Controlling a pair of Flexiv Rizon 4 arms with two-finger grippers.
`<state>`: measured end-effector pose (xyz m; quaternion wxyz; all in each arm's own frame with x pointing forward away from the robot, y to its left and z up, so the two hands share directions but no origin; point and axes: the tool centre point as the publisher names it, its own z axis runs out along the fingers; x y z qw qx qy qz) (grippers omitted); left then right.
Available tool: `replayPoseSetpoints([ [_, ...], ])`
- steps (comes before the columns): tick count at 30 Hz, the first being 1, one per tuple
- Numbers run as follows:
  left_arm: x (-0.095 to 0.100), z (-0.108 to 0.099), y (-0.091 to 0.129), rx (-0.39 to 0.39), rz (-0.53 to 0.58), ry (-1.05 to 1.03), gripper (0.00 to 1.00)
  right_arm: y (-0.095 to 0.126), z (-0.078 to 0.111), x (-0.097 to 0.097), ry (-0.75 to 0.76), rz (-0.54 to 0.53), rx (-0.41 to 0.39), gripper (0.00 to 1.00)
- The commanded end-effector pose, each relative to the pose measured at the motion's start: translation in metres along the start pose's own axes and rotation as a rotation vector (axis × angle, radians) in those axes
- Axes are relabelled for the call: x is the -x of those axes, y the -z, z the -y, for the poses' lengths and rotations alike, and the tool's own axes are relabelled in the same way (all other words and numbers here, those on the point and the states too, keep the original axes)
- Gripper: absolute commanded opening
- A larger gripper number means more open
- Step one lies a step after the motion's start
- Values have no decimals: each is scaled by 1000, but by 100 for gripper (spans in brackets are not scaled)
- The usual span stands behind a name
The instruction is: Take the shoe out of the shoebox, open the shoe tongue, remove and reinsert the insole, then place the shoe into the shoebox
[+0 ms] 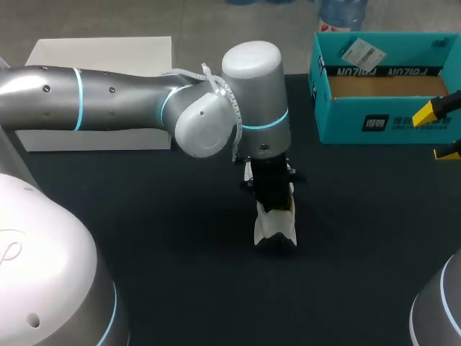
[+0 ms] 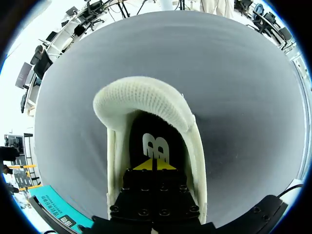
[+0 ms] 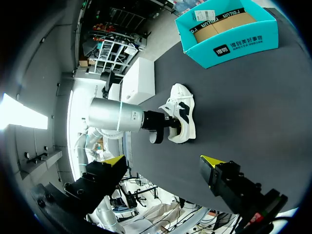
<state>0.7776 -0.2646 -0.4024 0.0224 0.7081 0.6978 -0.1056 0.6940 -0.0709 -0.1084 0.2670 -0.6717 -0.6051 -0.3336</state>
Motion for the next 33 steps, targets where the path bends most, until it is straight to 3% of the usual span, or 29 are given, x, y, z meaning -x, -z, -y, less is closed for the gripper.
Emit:
replayPoseSetpoints([
  [1,7,-5,-11,-13,-37,4,0,0,0,0,-1,1,0,100],
  [20,9,-17,54,172,-31,57,0,0,0,0,-1,1,0,100],
  [25,11,-24,61,231,-37,50,0,0,0,0,-1,1,0,100],
  [32,6,-30,63,242,-31,70,0,0,0,0,-1,1,0,100],
  [33,4,-30,64,241,-31,73,6,0,0,0,-1,1,0,100],
])
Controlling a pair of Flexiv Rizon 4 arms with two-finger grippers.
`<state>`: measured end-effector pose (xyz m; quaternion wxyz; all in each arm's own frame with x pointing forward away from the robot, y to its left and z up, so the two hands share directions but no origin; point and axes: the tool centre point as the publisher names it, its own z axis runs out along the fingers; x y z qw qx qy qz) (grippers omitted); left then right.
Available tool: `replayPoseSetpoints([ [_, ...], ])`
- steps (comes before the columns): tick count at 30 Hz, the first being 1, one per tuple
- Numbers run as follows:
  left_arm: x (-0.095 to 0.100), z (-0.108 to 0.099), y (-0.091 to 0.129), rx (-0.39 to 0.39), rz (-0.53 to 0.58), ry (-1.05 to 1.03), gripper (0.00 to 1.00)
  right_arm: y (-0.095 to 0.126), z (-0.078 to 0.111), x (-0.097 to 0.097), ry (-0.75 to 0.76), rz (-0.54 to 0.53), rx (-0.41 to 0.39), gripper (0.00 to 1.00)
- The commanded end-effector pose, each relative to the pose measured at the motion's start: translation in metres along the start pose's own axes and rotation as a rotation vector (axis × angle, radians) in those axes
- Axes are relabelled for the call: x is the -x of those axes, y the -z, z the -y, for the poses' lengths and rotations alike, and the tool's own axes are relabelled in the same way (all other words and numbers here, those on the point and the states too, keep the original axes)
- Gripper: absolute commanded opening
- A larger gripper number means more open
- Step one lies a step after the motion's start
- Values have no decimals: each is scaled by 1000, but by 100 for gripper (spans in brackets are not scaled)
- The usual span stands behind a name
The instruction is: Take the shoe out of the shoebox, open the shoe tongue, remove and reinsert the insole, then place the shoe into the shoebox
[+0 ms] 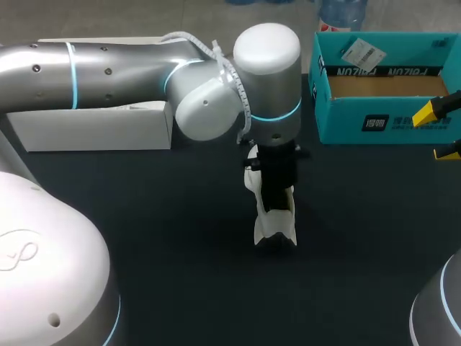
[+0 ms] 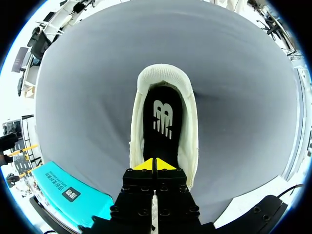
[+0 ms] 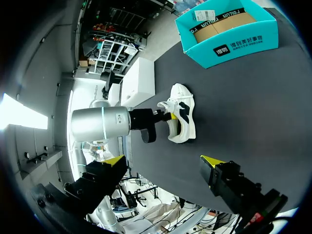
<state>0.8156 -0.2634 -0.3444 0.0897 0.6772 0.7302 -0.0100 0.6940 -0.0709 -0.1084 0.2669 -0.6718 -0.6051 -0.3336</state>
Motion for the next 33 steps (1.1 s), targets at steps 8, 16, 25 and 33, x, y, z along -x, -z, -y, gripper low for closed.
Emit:
replayPoseSetpoints([
  [8,-10,1,1,-7,4,19,98,0,0,0,-1,1,0,100],
  [16,-12,-1,-1,-6,-3,34,100,0,0,0,-1,1,0,100],
  [25,-16,2,7,4,7,20,100,0,0,0,-1,1,0,100],
  [33,-13,7,9,1,19,4,100,0,0,0,-1,1,0,100],
])
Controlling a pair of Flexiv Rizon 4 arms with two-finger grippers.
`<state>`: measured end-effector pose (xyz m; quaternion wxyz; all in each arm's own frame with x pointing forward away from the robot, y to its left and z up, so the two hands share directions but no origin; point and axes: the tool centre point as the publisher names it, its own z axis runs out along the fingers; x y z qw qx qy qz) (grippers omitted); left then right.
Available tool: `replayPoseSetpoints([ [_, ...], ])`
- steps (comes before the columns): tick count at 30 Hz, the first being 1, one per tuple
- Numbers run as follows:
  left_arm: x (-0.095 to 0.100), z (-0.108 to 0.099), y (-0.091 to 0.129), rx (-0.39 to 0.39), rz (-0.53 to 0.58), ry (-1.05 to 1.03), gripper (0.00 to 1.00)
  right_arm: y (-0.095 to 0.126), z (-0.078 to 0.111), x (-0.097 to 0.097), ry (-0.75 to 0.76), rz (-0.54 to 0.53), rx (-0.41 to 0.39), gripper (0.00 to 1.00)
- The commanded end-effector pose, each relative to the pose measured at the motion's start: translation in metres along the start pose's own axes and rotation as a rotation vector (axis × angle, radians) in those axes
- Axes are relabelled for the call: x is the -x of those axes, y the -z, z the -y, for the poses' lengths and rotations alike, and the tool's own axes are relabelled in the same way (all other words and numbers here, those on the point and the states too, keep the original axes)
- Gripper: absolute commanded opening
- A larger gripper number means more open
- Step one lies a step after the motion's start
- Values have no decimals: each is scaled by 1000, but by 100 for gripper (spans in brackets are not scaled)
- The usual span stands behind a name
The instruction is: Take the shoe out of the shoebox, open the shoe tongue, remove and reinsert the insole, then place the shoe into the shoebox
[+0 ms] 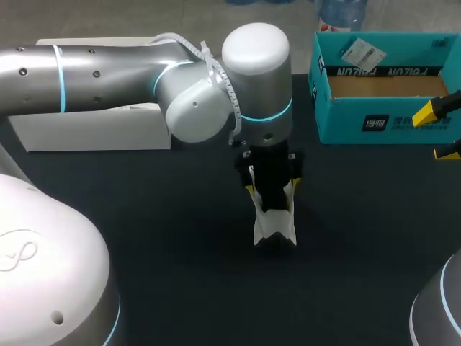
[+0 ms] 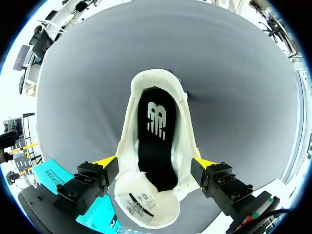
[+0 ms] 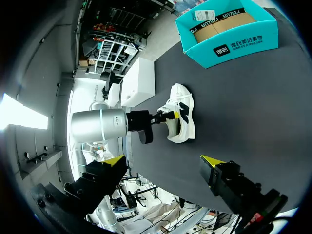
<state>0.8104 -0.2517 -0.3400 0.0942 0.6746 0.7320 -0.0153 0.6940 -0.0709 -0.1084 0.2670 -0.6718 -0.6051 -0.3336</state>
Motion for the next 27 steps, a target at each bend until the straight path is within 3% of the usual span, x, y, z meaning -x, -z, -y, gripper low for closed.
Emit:
replayPoseSetpoints([
  [1,-1,4,2,4,6,-5,100,0,0,0,-1,1,0,100],
  [6,2,2,1,14,-2,-11,100,0,0,0,-1,1,0,100],
  [18,5,-24,7,21,-19,33,100,0,0,0,-1,1,0,100],
  [27,6,-50,23,62,-10,68,100,0,0,0,-1,1,0,100],
])
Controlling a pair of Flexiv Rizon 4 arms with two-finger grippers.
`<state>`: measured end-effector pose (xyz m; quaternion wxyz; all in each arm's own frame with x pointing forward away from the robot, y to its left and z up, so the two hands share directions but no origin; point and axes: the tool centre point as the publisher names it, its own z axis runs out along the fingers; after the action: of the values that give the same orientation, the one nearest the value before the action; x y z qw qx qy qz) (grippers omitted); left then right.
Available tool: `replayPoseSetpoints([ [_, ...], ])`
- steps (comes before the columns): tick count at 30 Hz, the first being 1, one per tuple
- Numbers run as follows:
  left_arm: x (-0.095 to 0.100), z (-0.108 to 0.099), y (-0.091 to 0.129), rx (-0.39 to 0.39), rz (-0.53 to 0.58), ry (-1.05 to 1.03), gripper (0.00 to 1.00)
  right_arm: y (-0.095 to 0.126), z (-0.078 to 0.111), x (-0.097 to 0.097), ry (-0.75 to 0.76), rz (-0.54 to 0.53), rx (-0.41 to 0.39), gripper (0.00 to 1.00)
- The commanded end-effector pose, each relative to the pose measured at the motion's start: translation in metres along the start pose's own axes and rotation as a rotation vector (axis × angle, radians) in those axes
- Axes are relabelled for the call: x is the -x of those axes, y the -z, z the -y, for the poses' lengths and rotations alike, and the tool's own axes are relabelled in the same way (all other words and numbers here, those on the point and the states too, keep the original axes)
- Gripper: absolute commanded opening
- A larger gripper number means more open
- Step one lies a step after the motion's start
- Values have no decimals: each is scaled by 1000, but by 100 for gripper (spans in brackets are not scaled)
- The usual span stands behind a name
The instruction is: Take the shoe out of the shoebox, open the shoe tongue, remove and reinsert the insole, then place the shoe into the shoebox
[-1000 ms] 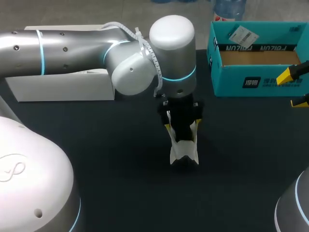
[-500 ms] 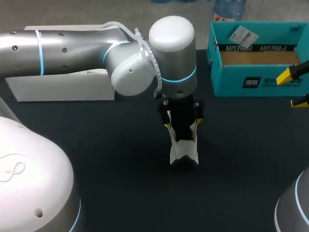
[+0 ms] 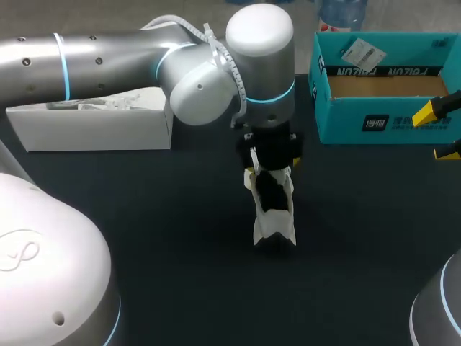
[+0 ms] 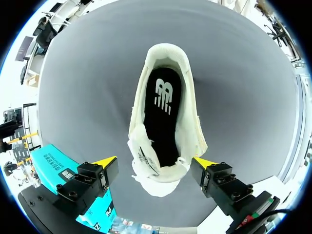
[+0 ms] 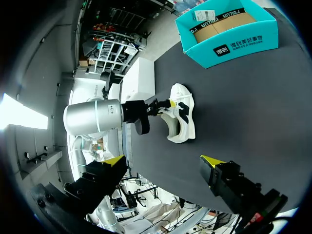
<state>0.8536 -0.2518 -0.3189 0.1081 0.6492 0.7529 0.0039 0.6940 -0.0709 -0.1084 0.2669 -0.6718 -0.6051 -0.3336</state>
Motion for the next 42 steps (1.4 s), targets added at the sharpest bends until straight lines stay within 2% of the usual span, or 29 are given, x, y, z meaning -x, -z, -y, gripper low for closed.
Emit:
replayPoseSetpoints([
  [1,0,-8,9,15,5,12,100,0,0,0,-1,1,0,100],
  [2,1,-11,11,19,8,15,94,0,0,0,-1,1,0,100],
  [3,1,-14,12,20,9,19,73,0,0,0,-1,1,0,100],
  [4,2,-17,13,23,12,28,44,0,0,0,-1,1,0,100],
  [5,2,-21,14,24,14,33,25,0,0,0,-1,1,0,100],
  [6,2,-24,14,25,14,33,0,0,0,0,-1,1,0,100],
  [12,3,-38,11,48,3,44,0,0,0,0,-1,1,0,100],
  [18,-2,-49,7,35,-23,57,0,0,0,0,-1,1,0,100],
  [26,-4,-33,3,14,-49,29,0,0,0,0,-1,1,0,100],
  [36,-15,-7,0,-50,-76,-19,0,0,0,0,-1,1,0,100],
  [42,-22,11,6,-67,-116,-54,0,0,0,0,-1,1,0,100],
])
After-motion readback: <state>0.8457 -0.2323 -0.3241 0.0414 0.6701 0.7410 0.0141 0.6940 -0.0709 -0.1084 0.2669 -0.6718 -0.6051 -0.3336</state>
